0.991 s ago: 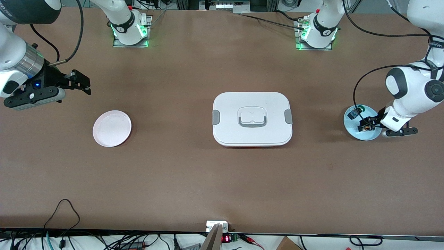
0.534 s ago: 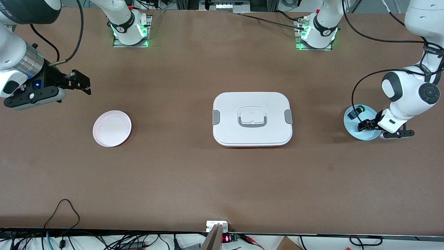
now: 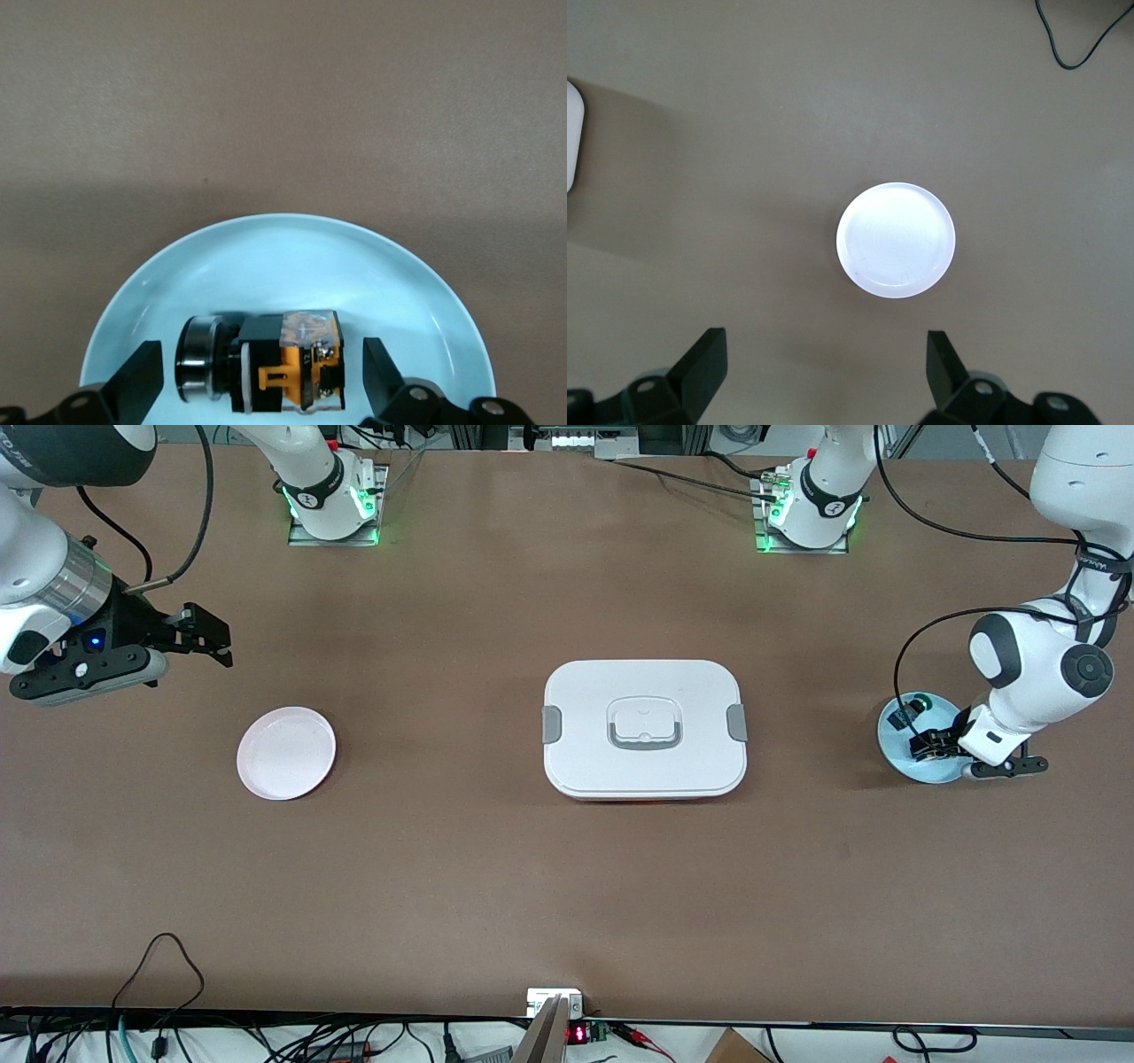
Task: Transfer orange switch to right arm and place
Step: 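Lower the left gripper onto the orange switch on the blue plate and grasp it, then lift the orange switch with the left gripper and carry it over the box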
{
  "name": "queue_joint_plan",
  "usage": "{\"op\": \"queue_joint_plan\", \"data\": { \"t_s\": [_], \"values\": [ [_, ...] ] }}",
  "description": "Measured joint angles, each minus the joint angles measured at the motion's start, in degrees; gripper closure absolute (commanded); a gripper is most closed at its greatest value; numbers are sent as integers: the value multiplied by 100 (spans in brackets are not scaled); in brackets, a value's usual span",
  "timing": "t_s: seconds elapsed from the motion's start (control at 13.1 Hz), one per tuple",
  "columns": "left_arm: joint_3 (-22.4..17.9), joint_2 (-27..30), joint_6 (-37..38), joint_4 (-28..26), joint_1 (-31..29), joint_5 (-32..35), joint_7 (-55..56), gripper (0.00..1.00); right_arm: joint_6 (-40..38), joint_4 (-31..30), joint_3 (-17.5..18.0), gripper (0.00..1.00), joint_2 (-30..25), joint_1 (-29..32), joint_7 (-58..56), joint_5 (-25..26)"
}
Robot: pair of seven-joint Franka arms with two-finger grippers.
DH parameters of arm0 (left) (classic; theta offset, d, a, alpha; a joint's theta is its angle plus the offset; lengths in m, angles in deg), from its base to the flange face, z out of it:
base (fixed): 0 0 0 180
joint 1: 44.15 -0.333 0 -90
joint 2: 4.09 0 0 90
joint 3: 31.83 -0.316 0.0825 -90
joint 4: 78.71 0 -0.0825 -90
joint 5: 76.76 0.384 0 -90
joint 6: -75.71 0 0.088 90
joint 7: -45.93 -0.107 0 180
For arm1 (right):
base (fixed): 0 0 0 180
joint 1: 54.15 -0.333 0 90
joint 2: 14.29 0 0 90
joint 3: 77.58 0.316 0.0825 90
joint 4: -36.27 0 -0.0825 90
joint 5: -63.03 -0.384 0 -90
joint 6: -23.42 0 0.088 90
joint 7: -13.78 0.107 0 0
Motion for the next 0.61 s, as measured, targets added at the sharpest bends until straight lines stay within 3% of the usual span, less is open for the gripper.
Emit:
{"op": "queue_joint_plan", "data": {
  "t_s": [0.08,0.23,0.61],
  "values": [
    [0,-28,-5,0,-1,0,0,12,0,0,0,0,0,0,0,0],
    [0,-57,-23,5,-3,0,0,46,0,0,0,0,0,0,0,0],
    [6,-69,-28,44,-5,0,0,58,0,0,0,0,0,-1,0,0]
  ]
}}
